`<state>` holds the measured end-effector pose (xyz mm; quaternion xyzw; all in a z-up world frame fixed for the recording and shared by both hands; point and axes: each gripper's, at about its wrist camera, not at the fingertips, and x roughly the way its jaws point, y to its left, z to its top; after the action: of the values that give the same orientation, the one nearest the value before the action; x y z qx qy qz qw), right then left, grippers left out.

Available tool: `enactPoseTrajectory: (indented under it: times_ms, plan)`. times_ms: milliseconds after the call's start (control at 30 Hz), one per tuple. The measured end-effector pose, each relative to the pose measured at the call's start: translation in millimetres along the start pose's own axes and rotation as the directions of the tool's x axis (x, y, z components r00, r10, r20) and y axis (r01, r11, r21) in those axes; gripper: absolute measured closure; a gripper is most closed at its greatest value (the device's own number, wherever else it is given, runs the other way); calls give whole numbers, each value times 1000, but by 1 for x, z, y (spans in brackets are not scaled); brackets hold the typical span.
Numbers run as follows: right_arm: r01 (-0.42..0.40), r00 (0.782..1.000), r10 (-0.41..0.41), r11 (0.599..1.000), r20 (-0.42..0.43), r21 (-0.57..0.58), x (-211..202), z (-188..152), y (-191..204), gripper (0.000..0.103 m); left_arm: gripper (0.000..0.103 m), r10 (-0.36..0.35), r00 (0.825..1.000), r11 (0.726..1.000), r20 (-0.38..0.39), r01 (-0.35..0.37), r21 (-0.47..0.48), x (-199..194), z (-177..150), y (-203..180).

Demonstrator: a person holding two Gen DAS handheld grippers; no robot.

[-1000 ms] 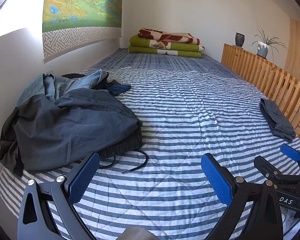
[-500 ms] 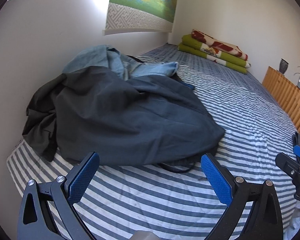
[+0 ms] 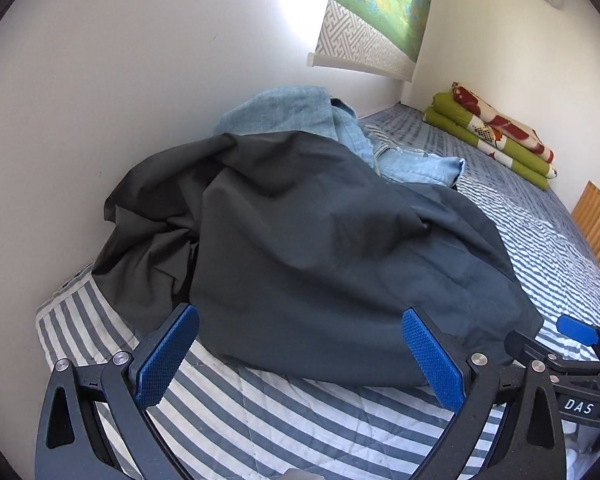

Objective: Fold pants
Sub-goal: 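Move both tools toward the heap of dark grey clothes, then grasp the dark grey garment with the right tool and pull it off the heap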

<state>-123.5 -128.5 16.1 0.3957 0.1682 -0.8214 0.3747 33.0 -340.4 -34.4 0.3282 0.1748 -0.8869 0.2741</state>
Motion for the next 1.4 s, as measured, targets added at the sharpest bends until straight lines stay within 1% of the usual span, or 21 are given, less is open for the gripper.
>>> enactPoseTrajectory:
  times_ms: [33,100,167,200,267,367,433,500,533,567,600,667,767,800,833,1000,1067,1133,1233,1367,1400]
  plan:
    - [-1,1000,1,1000,-6,-8,8,3,5,1,0,5,1000,1000,-20,-5,-4,5,0,2]
    - [9,1000,-9,1000,-6,-27,22,9,16,1,0,3,1000,1000,-30,-3,-6,12,-1,5]
    - [10,1000,-10,998,-10,-55,35,13,26,1,0,30,999,1000,-42,-30,7,19,-3,8]
    - [6,1000,-7,997,-19,-72,42,14,32,1,0,39,998,999,-51,-39,4,22,-3,11]
    - [-8,999,2,993,-46,-117,56,15,45,1,0,32,998,999,-55,-33,-27,26,-2,18]
    - [40,997,-55,975,-63,-219,72,13,63,1,0,29,998,997,-57,-33,-74,31,0,28]
    - [74,993,-97,957,-70,-281,77,11,70,16,0,34,998,996,-52,-38,-86,32,2,32]
    - [94,988,-128,940,-84,-329,78,10,72,56,1,37,998,995,-42,-41,-95,31,2,34]
    - [86,988,-124,939,-93,-334,76,10,70,64,1,37,999,995,-41,-40,-96,31,2,34]
    - [85,988,-123,941,-97,-328,72,11,66,81,0,35,999,995,-40,-38,-94,31,2,34]
    - [91,987,-127,945,-96,-315,67,12,61,86,1,34,999,995,-38,-38,-89,31,2,34]
    - [101,988,-129,954,-83,-282,56,14,51,89,1,43,999,996,-29,-46,-82,29,3,35]
    - [149,985,-166,953,-42,-265,39,12,35,92,1,52,999,995,-7,-53,-80,23,4,36]
    - [164,984,-175,954,-24,-249,30,11,26,92,1,74,997,989,1,-73,-127,21,4,37]
    - [175,983,-183,957,-12,-232,22,10,18,92,0,73,997,989,5,-71,-132,19,4,37]
    - [252,968,-246,957,58,-141,-34,0,-41,93,1,62,998,988,18,-58,-146,14,5,37]
    - [271,962,-266,956,66,-108,-56,-7,-66,93,1,55,998,989,25,-51,-137,12,6,34]
    - [306,951,-300,949,73,-81,-79,-18,-88,93,1,51,998,992,30,-47,-121,10,5,27]
    - [381,922,-374,922,98,-68,-112,-37,-116,93,0,30,999,994,30,-27,-104,8,3,16]
    - [434,898,-431,901,90,-9,-154,-66,-147,93,1,3,999,998,42,0,-70,1,3,-6]
    - [453,887,-452,891,90,7,-163,-72,-156,93,1,-9,999,998,46,11,-58,-2,2,-12]
